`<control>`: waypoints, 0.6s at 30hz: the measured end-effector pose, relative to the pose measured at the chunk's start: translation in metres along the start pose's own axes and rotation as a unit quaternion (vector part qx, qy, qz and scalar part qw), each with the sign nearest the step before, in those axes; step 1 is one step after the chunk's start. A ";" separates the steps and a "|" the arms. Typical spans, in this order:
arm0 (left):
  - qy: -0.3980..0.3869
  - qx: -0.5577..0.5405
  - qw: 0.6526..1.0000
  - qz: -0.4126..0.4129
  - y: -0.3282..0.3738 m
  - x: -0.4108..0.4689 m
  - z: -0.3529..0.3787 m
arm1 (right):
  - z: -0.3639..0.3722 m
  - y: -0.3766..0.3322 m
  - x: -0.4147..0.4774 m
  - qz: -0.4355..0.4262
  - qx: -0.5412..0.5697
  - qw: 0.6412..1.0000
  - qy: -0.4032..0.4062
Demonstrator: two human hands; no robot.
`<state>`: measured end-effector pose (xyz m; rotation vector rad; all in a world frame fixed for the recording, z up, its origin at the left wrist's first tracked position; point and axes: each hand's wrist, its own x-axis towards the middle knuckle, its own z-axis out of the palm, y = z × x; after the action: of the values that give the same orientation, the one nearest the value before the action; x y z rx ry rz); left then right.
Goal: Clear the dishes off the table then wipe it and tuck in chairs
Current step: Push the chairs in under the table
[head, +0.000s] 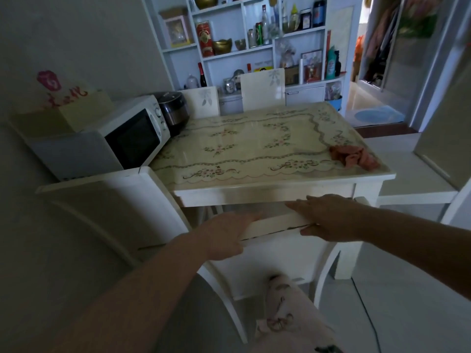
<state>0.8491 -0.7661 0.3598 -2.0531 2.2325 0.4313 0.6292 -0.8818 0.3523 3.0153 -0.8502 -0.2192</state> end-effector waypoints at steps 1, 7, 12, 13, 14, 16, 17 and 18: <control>-0.001 -0.001 1.000 -0.004 -0.004 0.005 -0.002 | -0.001 0.005 0.009 -0.003 -0.004 1.000 -0.002; -0.033 0.126 0.991 -0.002 -0.031 0.016 -0.008 | 0.001 -0.001 0.032 -0.003 0.027 0.999 0.026; 0.009 0.225 0.974 -0.009 -0.051 0.014 -0.001 | 0.008 -0.011 0.044 -0.006 0.023 0.997 0.067; 0.023 0.228 0.973 -0.012 -0.052 0.013 0.001 | 0.008 -0.011 0.045 -0.005 0.023 0.997 0.068; 0.038 0.223 0.974 -0.019 -0.051 0.012 0.001 | 0.007 -0.011 0.047 -0.007 0.024 0.997 0.069; 0.070 0.203 0.976 -0.043 -0.047 0.012 0.004 | 0.006 -0.008 0.050 -0.013 0.020 0.998 0.061; 0.082 0.197 0.975 -0.061 -0.044 0.012 0.006 | 0.005 -0.008 0.050 -0.007 0.017 0.998 0.052; 0.097 0.190 0.973 -0.083 -0.041 0.012 0.009 | 0.004 -0.008 0.049 0.008 0.017 0.999 0.046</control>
<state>0.8876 -0.7782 0.3421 -2.1164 2.0133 -0.2054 0.6742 -0.9003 0.3418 3.0216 -0.8797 -0.0655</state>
